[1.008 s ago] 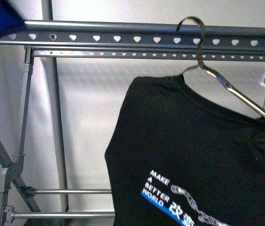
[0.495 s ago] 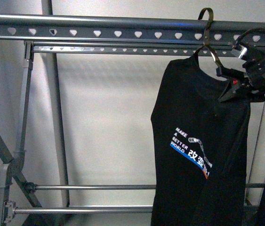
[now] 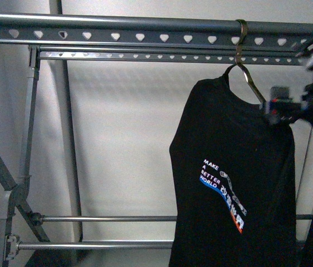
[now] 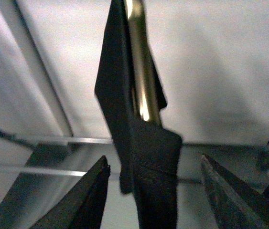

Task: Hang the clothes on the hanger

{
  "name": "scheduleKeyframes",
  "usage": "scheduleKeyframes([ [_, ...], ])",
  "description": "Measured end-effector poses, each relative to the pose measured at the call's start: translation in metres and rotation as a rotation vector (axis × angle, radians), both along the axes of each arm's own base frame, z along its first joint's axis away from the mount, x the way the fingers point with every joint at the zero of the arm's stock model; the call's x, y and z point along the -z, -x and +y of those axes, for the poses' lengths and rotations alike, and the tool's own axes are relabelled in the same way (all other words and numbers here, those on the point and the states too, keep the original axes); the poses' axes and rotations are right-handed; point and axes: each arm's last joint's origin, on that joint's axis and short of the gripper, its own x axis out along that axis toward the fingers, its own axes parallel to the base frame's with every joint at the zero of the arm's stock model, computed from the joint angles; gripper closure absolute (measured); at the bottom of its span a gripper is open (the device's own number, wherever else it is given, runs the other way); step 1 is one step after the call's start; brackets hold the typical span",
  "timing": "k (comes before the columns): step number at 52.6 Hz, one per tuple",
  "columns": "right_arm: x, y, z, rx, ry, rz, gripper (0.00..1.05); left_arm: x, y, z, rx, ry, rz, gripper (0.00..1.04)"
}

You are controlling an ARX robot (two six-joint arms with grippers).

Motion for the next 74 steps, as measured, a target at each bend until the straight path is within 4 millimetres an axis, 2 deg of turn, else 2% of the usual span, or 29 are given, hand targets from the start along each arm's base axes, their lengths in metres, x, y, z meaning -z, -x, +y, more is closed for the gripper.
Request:
scheduleKeyframes([
  [3,-0.014,0.028,-0.007,-0.002,-0.019,-0.145,0.35,0.002,0.002,0.000,0.000,0.000,0.002,1.01],
  [8,-0.037,0.087,-0.017,-0.008,-0.026,-0.374,0.17,0.005,0.005,0.000,0.000,0.000,0.000,1.01],
  [13,-0.042,0.141,-0.020,0.002,-0.020,-0.534,0.06,0.007,0.008,0.000,0.001,0.000,0.000,1.01],
  [15,-0.040,0.157,-0.020,0.023,-0.011,-0.548,0.08,0.008,0.008,0.000,0.001,0.000,-0.001,1.01],
  [18,-0.029,0.182,-0.019,0.119,-0.004,-0.417,0.17,0.009,0.010,0.000,0.000,0.000,-0.002,1.01],
  [21,-0.004,0.213,-0.019,0.158,0.013,-0.259,0.28,0.013,0.011,0.000,0.002,0.000,-0.009,1.01],
  [24,0.031,0.246,-0.019,0.163,0.031,-0.130,0.39,0.013,0.012,0.000,-0.003,0.000,-0.014,1.01],
  [29,0.065,0.276,-0.019,0.164,0.040,-0.092,0.55,0.013,0.014,0.000,-0.001,0.000,-0.025,1.01],
  [35,0.065,0.285,-0.019,0.168,0.035,-0.161,0.76,0.013,0.016,0.000,0.002,0.000,-0.023,1.01],
  [43,0.073,0.289,-0.019,0.167,0.039,-0.159,1.03,0.013,0.019,0.000,0.000,0.000,-0.023,1.01],
  [51,0.079,0.293,-0.019,0.168,0.038,-0.160,1.02,0.016,0.030,0.000,0.002,0.000,-0.015,1.01],
  [62,0.085,0.297,-0.019,0.168,0.038,-0.160,1.02,0.016,0.030,0.000,0.002,0.000,-0.015,1.01],
  [66,0.097,0.305,-0.019,0.168,0.041,-0.134,1.02,0.016,0.030,0.000,0.001,0.000,-0.015,1.01],
  [72,0.095,0.307,-0.019,0.167,0.039,-0.162,1.02,0.016,0.030,0.000,-0.001,0.000,-0.016,1.01],
  [74,0.095,0.307,-0.019,0.167,0.039,-0.162,0.98,0.016,0.030,0.000,-0.001,0.000,-0.016,1.01],
])
